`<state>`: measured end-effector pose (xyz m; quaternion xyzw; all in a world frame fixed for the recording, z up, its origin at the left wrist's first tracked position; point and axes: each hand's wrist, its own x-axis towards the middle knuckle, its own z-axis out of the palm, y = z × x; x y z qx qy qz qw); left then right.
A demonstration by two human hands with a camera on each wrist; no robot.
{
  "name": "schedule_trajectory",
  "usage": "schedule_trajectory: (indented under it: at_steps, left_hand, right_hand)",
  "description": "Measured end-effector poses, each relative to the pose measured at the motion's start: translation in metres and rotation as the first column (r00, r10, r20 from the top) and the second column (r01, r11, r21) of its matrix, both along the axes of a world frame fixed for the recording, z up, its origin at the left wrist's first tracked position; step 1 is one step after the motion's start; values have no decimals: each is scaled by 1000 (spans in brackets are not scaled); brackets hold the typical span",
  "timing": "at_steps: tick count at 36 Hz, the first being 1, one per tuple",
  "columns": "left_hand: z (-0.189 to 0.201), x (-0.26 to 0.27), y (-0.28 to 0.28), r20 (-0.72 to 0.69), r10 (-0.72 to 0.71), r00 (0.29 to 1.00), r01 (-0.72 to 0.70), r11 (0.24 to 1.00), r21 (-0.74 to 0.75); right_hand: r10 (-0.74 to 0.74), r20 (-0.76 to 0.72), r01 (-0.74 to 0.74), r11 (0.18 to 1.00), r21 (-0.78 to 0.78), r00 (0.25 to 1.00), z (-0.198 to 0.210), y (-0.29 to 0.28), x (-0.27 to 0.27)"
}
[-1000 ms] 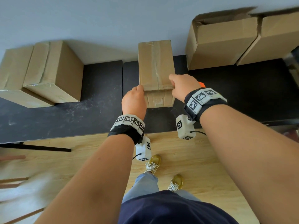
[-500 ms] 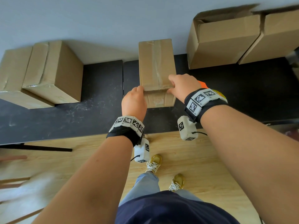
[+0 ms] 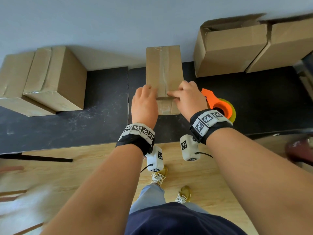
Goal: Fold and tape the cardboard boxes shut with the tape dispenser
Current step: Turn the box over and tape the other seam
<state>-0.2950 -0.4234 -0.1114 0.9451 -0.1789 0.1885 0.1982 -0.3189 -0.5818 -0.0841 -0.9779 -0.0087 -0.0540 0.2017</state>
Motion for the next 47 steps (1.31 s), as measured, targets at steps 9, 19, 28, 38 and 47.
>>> schedule_trajectory:
  at_steps: [9,19,28,38,47]
  left_hand:
    - [1,-1,-9,32,-85,996,78,983,165]
    - [2,-1,-9,26,-75,997,70,986,153]
    - [15,2,-27,-83,34,996,-23,991,133]
    - [22,12,-89,-343,60,937,34,965,260]
    - [3,-2,-89,-244,126,962,-58,962,267]
  right_hand:
    - [-29,-21,29,1000,0,999,1,3,4]
    - [-175,-15,175,970,168,984,-9,-8,3]
    - [-283,-133,312,885,347,950,6,-31,-5]
    - [-502,-306,566,805,178,809,-16,-71,-41]
    - [-531,-455,612,790,40,715,-48,-91,-42]
